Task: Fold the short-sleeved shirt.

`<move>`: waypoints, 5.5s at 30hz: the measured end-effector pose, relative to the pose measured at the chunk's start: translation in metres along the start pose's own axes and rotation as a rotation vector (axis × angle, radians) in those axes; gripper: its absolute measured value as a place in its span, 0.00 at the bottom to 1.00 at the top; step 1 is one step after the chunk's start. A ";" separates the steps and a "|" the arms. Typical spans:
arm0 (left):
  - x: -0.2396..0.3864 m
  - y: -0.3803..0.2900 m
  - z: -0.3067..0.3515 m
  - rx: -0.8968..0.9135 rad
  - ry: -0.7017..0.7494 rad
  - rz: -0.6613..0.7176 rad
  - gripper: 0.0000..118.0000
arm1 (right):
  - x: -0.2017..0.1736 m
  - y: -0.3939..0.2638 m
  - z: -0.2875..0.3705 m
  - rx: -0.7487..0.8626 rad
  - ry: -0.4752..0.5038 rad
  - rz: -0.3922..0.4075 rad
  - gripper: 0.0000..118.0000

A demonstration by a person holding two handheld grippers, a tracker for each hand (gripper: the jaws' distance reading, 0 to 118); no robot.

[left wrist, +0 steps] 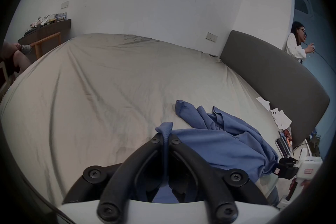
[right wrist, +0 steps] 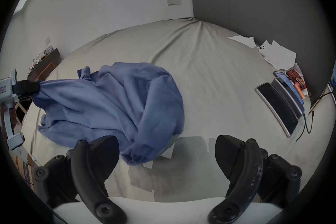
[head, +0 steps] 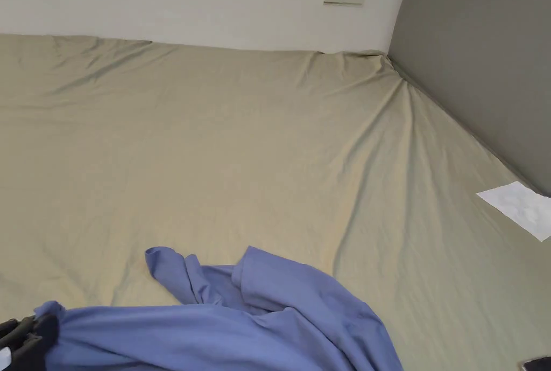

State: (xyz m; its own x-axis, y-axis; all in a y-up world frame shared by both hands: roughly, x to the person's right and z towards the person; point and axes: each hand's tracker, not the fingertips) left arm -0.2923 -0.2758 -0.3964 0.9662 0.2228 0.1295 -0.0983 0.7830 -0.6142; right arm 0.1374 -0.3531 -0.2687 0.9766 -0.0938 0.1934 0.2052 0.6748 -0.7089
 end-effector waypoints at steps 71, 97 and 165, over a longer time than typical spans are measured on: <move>-0.017 0.343 -0.105 0.301 0.108 -0.041 0.04 | -0.116 0.436 -0.089 0.401 0.120 0.046 0.06; -0.060 0.030 0.000 -0.050 0.173 0.081 0.04 | -0.058 0.142 -0.041 0.048 0.127 0.069 0.07; -0.044 0.102 -0.252 -0.162 0.068 -0.135 0.71 | -0.049 0.110 0.046 0.129 0.122 -0.014 0.01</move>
State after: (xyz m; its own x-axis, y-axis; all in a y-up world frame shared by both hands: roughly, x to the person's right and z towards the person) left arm -0.2852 -0.3523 -0.6614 0.9824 0.0777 0.1697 0.0678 0.6985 -0.7124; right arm 0.1090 -0.2404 -0.3246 0.9759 -0.1869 0.1128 0.2164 0.7602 -0.6126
